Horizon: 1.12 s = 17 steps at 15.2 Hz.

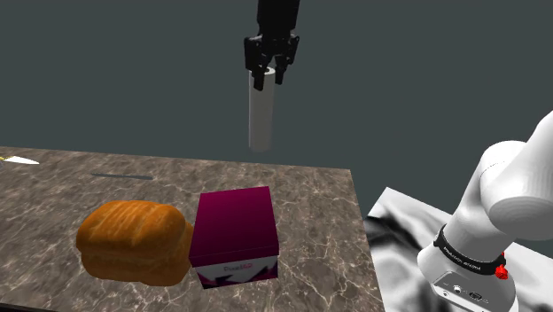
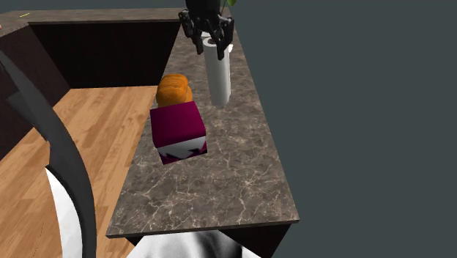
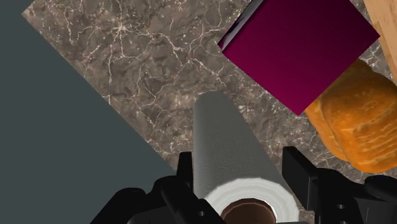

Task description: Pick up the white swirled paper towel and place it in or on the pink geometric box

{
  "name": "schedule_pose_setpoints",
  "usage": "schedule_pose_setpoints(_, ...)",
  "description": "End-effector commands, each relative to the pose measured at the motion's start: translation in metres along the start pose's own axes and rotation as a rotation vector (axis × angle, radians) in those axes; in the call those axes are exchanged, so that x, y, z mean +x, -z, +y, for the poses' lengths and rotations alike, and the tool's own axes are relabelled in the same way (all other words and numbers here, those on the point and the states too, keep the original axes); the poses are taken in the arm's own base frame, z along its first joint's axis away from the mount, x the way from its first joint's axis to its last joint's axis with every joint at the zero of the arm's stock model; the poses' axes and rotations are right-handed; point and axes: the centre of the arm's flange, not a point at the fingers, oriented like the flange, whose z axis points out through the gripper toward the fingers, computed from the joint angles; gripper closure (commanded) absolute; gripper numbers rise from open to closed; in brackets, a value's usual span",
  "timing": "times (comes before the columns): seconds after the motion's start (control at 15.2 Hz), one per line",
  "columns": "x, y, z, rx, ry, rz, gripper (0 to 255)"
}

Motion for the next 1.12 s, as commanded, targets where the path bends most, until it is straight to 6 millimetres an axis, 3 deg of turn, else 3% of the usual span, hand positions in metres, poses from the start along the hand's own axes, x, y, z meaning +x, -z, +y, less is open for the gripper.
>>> schedule_pose_setpoints(0.0, -0.005, 0.01, -0.026, 0.0, -0.001, 0.0, 255)
schedule_pose_setpoints(0.73, -0.032, 0.07, -0.155, 0.0, -0.001, 0.0, 255)
schedule_pose_setpoints(1.06, -0.037, 0.051, -0.16, 0.0, -0.001, 0.0, 255)
